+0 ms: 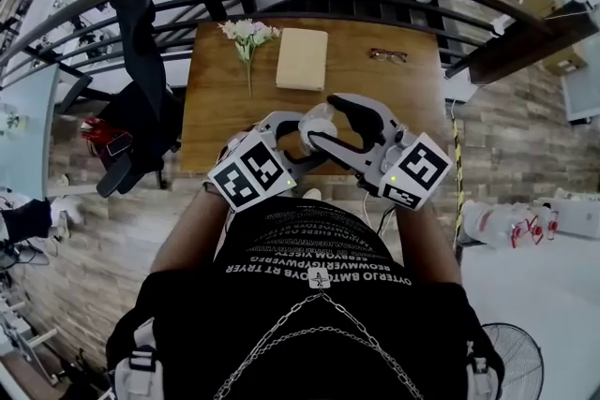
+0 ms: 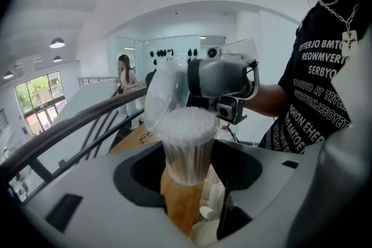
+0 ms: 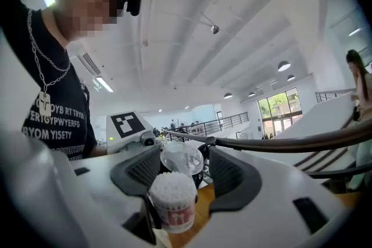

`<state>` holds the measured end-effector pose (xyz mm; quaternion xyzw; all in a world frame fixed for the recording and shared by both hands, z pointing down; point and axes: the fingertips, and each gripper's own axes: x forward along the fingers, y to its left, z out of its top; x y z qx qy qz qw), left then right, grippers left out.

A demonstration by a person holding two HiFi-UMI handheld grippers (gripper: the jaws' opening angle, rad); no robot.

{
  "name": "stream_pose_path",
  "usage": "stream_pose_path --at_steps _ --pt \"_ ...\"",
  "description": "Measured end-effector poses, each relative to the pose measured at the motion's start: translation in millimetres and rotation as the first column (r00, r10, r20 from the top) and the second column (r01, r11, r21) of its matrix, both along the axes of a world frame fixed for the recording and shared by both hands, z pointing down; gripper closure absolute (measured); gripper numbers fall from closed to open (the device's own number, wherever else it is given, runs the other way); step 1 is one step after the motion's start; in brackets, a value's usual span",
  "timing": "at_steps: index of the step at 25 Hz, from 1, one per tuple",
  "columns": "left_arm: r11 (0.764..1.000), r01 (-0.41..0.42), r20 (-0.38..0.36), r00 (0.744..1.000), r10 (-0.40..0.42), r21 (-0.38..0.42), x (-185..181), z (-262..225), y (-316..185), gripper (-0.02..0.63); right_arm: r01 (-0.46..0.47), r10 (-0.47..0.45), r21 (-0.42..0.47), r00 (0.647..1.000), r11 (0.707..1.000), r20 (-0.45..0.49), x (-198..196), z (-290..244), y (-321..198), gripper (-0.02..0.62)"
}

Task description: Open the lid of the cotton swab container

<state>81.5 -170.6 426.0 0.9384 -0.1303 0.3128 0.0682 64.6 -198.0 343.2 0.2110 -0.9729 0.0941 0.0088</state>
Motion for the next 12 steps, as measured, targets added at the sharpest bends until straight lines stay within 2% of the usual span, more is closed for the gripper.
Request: stream_pose_path --at_steps 6,8,12 --pt "1.0 -0.021 0.0 1.0 0.021 0.016 2.7 -1.6 5.4 0.344 -0.042 0.043 -0.034 0.998 0.999 0.039 2.0 -5.4 -10.8 0.325" --pt "0.999 -0.034 -0.019 0.999 0.035 0.024 4.8 -4.7 9.8 0.344 -0.072 0.073 -0.036 0.997 0.997 0.031 4.2 -4.5 -16.0 0.35" --pt "0.999 -0.039 -0.035 0.999 0.04 0.023 4.1 -8.8 16.3 0.344 -0.094 0.095 -0.053 0.995 0.994 0.014 8.8 1.0 -24.0 0.353"
